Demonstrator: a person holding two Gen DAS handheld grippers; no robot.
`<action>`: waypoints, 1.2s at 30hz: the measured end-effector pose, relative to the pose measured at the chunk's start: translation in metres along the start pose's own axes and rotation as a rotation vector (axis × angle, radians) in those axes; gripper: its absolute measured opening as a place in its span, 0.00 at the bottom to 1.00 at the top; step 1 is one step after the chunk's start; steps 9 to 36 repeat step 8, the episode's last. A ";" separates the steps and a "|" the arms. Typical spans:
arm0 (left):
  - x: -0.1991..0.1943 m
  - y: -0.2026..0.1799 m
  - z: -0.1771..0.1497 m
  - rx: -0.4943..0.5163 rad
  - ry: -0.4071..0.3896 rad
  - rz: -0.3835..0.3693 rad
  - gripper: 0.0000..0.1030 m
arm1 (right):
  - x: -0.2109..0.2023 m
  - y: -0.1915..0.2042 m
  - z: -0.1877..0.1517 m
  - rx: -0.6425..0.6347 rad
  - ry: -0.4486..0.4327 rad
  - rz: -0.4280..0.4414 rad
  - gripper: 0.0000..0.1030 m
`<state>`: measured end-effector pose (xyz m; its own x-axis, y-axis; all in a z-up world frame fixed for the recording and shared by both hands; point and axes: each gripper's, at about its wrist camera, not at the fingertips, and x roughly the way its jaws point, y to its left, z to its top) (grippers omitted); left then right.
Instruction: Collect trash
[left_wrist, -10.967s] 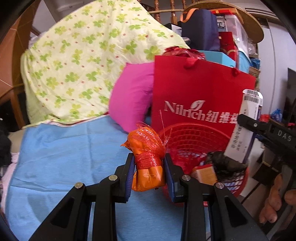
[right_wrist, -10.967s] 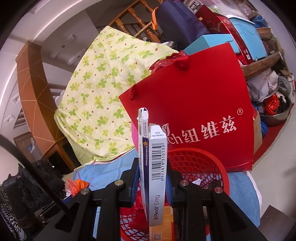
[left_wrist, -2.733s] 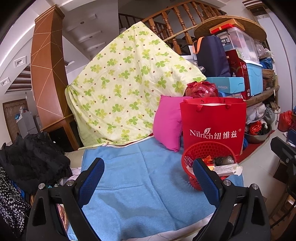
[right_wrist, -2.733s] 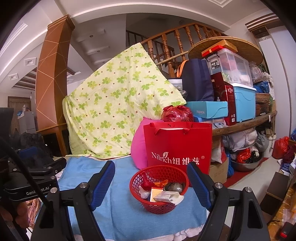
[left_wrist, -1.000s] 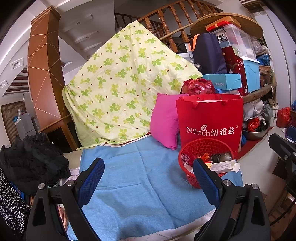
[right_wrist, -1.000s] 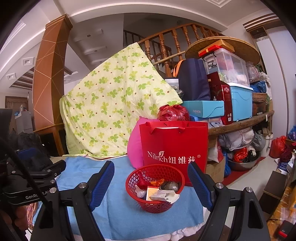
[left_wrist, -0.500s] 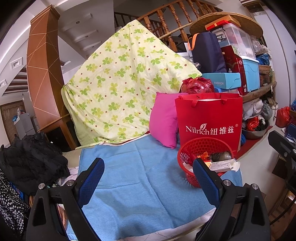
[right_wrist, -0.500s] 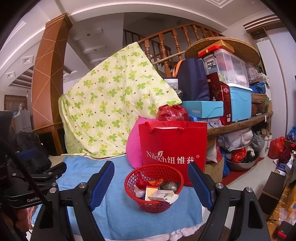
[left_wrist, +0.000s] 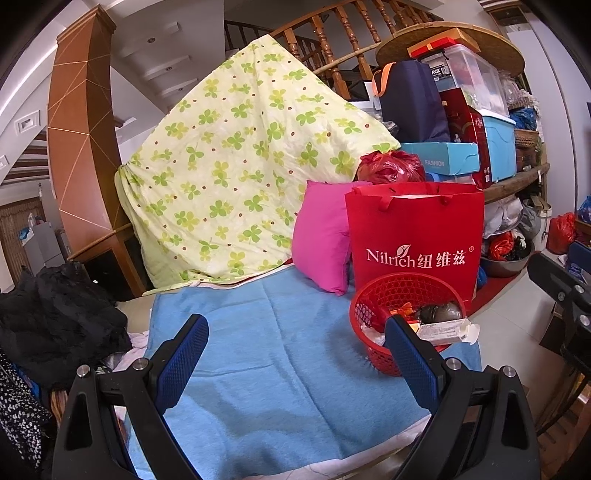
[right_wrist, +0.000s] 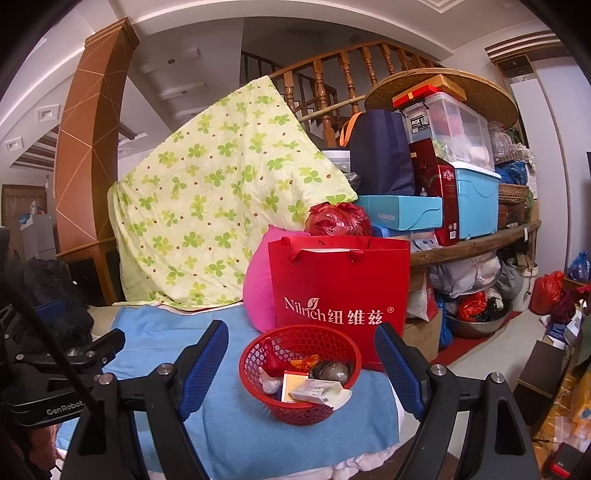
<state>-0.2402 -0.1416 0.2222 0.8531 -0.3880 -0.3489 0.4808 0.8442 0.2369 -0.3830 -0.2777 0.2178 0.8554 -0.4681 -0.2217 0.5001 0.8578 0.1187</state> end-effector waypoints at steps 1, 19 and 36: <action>0.009 0.001 0.002 0.000 0.002 -0.003 0.93 | 0.003 0.001 0.001 -0.002 0.003 -0.005 0.81; 0.040 0.025 0.010 -0.057 0.009 -0.053 0.94 | 0.032 0.009 0.008 -0.002 0.017 -0.015 0.81; 0.040 0.025 0.010 -0.057 0.009 -0.053 0.94 | 0.032 0.009 0.008 -0.002 0.017 -0.015 0.81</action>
